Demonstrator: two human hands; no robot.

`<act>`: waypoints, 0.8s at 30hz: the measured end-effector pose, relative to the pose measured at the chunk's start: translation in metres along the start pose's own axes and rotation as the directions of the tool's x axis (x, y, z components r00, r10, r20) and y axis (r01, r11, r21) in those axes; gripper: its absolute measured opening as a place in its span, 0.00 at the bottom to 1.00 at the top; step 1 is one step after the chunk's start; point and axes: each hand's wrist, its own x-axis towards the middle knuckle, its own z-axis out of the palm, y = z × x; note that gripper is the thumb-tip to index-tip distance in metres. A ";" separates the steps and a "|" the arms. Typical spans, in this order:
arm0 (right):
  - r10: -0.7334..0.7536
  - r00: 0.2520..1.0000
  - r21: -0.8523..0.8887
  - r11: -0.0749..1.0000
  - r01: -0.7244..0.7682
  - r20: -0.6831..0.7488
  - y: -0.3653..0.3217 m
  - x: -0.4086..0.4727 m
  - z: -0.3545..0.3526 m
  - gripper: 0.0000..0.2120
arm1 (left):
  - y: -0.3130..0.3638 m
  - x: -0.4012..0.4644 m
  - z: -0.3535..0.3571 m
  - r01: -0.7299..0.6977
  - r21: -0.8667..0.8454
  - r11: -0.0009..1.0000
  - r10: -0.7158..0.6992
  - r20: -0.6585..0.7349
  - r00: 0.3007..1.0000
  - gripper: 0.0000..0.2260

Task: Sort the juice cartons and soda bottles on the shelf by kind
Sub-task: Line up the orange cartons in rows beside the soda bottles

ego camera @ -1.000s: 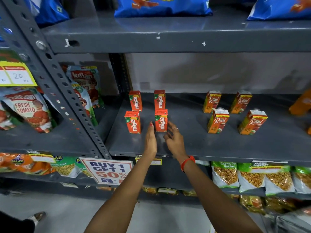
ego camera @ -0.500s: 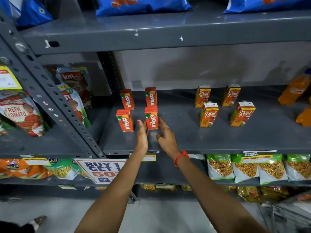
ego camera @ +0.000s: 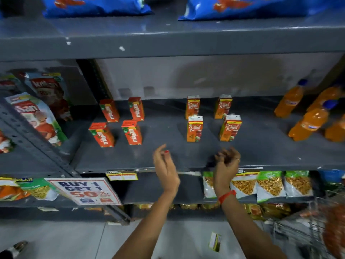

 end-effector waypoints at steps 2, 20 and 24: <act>0.043 0.998 0.030 0.999 -0.042 -0.035 -0.007 0.032 -0.015 0.25 | 0.006 -0.013 0.033 0.046 -0.018 0.999 -0.039 0.279 0.959 0.09; 0.023 0.833 -0.336 0.921 0.197 0.552 -0.021 0.110 -0.048 0.20 | -0.012 -0.030 0.173 0.327 -0.002 0.945 -0.279 0.519 0.808 0.18; 0.041 0.826 -0.332 0.926 0.180 0.562 -0.022 0.109 -0.049 0.21 | -0.016 -0.032 0.171 0.315 -0.007 0.949 -0.275 0.473 0.837 0.18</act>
